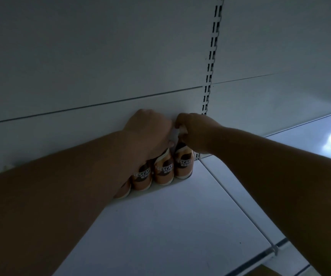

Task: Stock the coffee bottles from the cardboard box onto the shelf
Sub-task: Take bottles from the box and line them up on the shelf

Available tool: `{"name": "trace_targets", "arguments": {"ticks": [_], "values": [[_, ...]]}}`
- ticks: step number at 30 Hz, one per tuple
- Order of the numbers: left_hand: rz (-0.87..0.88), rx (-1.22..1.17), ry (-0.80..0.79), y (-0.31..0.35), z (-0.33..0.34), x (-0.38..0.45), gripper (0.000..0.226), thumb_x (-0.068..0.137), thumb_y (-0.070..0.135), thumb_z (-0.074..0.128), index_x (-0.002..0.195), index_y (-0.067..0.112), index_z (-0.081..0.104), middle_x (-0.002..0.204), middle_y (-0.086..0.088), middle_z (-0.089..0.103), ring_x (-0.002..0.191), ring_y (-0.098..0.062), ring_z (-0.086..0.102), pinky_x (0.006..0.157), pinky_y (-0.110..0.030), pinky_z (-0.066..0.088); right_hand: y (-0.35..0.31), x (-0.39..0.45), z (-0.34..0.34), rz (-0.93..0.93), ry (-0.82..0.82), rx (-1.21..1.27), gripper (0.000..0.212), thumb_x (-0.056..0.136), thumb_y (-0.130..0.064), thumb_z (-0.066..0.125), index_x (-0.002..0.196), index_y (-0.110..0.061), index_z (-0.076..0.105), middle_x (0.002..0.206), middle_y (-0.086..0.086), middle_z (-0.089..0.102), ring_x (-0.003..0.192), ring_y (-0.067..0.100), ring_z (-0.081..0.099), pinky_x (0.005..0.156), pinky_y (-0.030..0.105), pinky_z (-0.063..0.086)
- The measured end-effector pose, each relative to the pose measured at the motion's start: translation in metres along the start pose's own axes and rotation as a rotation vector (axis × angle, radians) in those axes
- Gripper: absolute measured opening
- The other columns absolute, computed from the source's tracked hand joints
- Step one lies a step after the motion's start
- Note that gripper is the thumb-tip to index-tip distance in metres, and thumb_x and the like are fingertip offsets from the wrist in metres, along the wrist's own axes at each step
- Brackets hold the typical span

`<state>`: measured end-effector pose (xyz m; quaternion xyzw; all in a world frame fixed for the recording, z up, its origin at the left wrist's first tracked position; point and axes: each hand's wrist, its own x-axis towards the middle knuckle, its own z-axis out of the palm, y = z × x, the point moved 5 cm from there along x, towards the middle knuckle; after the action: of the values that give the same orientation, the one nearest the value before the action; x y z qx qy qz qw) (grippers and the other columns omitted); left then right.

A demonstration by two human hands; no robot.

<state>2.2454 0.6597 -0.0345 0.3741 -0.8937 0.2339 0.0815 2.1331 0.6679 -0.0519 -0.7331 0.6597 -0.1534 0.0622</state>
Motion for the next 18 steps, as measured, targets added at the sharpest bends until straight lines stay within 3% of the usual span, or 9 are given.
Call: {"name": "trace_targets", "arguments": {"ticks": [6, 9, 14, 18], "values": [[-0.042, 0.052, -0.043, 0.0006, 0.0043, 0.0027, 0.038, 0.089, 0.052, 0.055, 0.099, 0.016, 0.063, 0.095, -0.006, 0.066, 0.087, -0.026, 0.060, 0.071, -0.033, 0.035, 0.0032, -0.0046, 0.0032, 0.000, -0.056, 0.032, 0.028, 0.092, -0.022, 0.061, 0.118, -0.021, 0.052, 0.098, 0.007, 0.055, 0.081, 0.022, 0.055, 0.055, 0.024, 0.040], [-0.063, 0.036, -0.057, -0.0004, 0.0023, 0.0017, 0.038, 0.086, 0.054, 0.055, 0.096, 0.018, 0.060, 0.092, -0.004, 0.065, 0.078, -0.022, 0.053, 0.068, -0.033, 0.033, 0.0020, -0.0065, 0.0046, 0.006, -0.008, 0.028, 0.029, 0.093, -0.021, 0.058, 0.121, -0.020, 0.051, 0.092, 0.005, 0.053, 0.076, 0.021, 0.054, 0.051, 0.022, 0.040], [-0.059, 0.070, -0.044, -0.0030, 0.0006, -0.0029, 0.031, 0.087, 0.044, 0.058, 0.087, 0.020, 0.040, 0.091, -0.006, 0.062, 0.070, -0.020, 0.041, 0.065, -0.033, 0.031, -0.0013, -0.0046, 0.0041, -0.001, 0.021, 0.060, 0.032, 0.091, -0.020, 0.060, 0.121, -0.018, 0.048, 0.094, 0.008, 0.059, 0.078, 0.023, 0.058, 0.059, 0.029, 0.048], [-0.067, 0.060, -0.041, 0.0004, 0.0022, -0.0019, 0.026, 0.088, 0.038, 0.057, 0.100, 0.015, 0.052, 0.100, -0.007, 0.063, 0.086, -0.026, 0.056, 0.069, -0.033, 0.030, -0.0031, 0.0007, 0.0064, -0.001, 0.033, 0.060, 0.034, 0.090, -0.018, 0.061, 0.122, -0.016, 0.049, 0.099, 0.009, 0.061, 0.083, 0.024, 0.058, 0.065, 0.032, 0.048]]}}
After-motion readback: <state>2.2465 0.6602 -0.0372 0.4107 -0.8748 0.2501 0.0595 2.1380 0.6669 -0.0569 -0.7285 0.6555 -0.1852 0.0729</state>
